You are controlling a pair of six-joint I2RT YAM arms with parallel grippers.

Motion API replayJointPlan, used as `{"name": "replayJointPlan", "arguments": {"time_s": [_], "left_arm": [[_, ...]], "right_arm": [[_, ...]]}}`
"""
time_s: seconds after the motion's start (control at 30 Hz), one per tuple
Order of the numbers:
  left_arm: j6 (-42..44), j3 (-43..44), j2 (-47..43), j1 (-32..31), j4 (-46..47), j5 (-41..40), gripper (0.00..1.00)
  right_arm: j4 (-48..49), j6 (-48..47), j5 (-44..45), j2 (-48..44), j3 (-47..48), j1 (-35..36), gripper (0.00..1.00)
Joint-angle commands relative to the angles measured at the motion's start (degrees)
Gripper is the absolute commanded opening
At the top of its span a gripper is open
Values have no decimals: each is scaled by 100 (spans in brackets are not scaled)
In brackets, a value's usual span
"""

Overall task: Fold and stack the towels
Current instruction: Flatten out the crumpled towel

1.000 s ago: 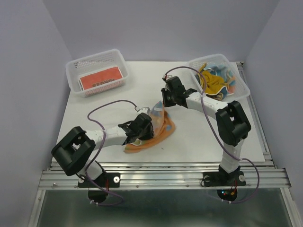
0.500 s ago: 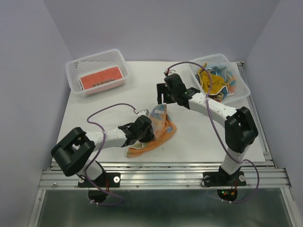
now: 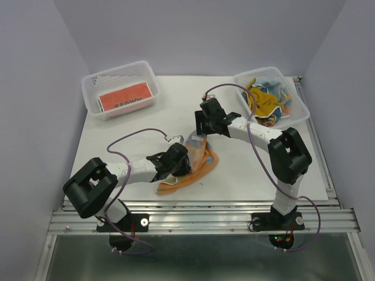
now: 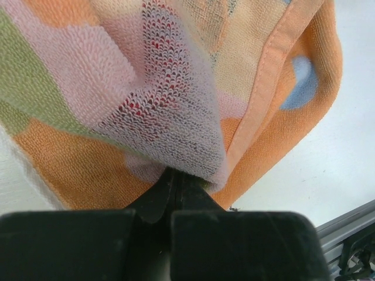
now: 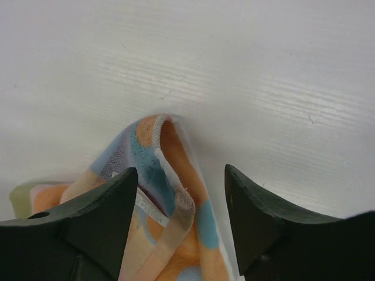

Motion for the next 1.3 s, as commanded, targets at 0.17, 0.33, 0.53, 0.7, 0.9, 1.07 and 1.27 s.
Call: {"name": "replayJointPlan", "arguments": {"time_s": [0.17,0.33,0.53,0.7,0.9,1.07,1.27], "left_arm": [[-26,217,-271,13,-536,-517,0],[254,980,-771,22,-1370,-1386,0],[720,2211,-1597,39,-2039,-2222,0],[1370,3371,-2528,30,-2356,-2328,0],[1678,4576,-3013,39,-2286,-1726,0],[1679,4849,-3409,39,-1952,-669,0],[1530,4981,-3470,30,-1662,748,0]], "right_arm": [[-207,342,393,139,186,-28,10],[-224,325,394,-635,27,-28,1],[-364,220,43,-2241,-149,-19,1],[-786,211,-230,-3358,604,-19,1],[-1058,386,-1027,-4000,1748,-28,1],[-1541,561,-2065,-4080,2697,-28,1],[-1166,1246,-3683,-4273,2972,-28,1]]}}
